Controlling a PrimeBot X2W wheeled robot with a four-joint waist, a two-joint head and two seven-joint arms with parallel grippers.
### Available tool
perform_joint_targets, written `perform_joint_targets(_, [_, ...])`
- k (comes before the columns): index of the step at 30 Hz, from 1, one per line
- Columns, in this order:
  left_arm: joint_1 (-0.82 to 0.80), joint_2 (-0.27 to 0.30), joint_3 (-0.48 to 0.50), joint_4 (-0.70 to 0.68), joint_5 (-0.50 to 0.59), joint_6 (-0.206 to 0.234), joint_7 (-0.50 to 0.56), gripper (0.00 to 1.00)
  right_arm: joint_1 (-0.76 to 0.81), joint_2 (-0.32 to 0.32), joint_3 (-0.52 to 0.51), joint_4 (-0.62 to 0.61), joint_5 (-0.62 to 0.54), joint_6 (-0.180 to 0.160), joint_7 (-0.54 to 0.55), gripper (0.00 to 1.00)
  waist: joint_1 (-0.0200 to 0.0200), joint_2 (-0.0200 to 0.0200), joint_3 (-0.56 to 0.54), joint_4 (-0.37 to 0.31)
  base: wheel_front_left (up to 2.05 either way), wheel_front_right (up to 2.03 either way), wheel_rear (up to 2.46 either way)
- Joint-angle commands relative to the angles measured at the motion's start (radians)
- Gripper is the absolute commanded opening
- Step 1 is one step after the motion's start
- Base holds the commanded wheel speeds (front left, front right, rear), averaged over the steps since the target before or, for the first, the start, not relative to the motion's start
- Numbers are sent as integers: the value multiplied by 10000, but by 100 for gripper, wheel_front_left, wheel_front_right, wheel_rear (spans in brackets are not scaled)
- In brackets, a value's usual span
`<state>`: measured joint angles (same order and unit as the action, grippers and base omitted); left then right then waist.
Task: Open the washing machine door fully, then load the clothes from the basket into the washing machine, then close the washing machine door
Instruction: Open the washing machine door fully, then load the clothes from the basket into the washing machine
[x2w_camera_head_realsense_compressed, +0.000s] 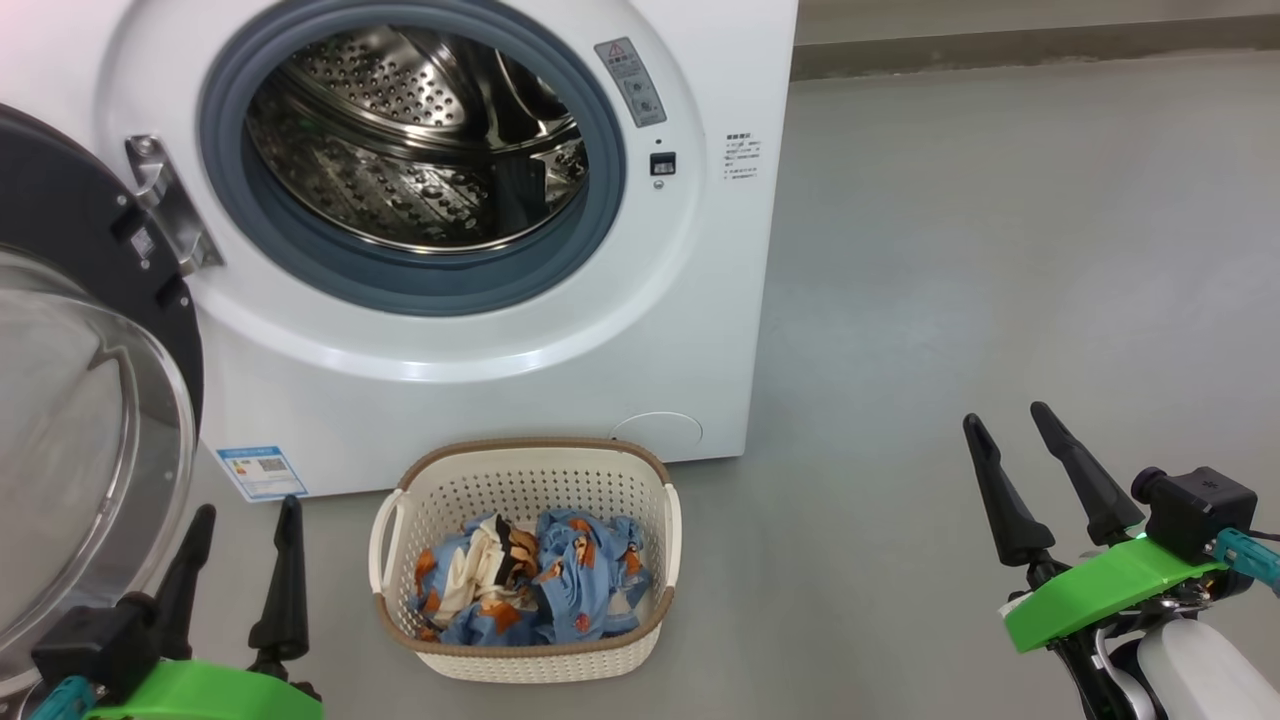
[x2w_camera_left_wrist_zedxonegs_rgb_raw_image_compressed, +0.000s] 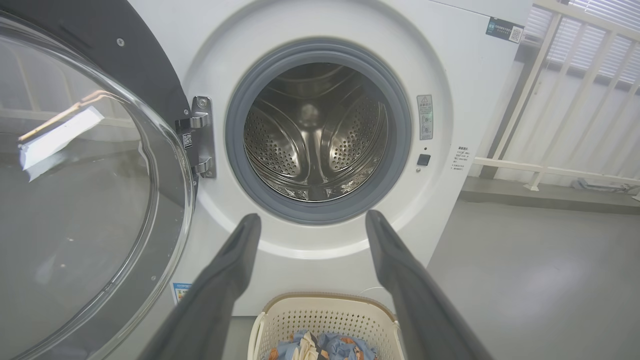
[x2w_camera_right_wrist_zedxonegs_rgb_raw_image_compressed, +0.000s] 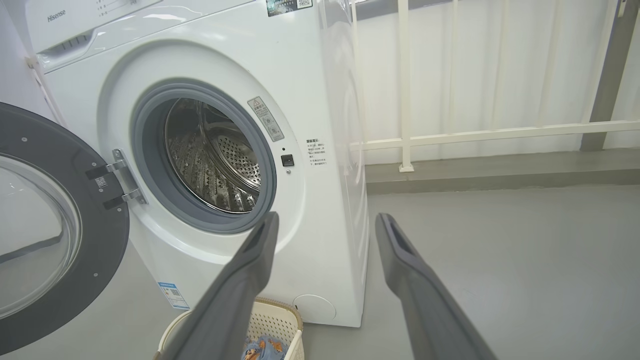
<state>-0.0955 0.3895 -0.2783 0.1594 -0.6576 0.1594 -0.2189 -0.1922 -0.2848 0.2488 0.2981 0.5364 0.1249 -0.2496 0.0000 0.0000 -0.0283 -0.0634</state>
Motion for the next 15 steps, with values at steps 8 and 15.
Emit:
perform_joint_targets(8, [-230, 152, 420, -342, -262, -102, -133, 100, 39, -129, -34, -316, 22, 58, -122, 100, 0, 0, 78, -71, 0, 0, 0])
perform_joint_targets(15, [-232, 195, 313, -344, -247, -183, -113, 100, 72, -76, -134, -322, -30, 58, -122, 100, 0, 0, 107, -39, 0, 0, 0])
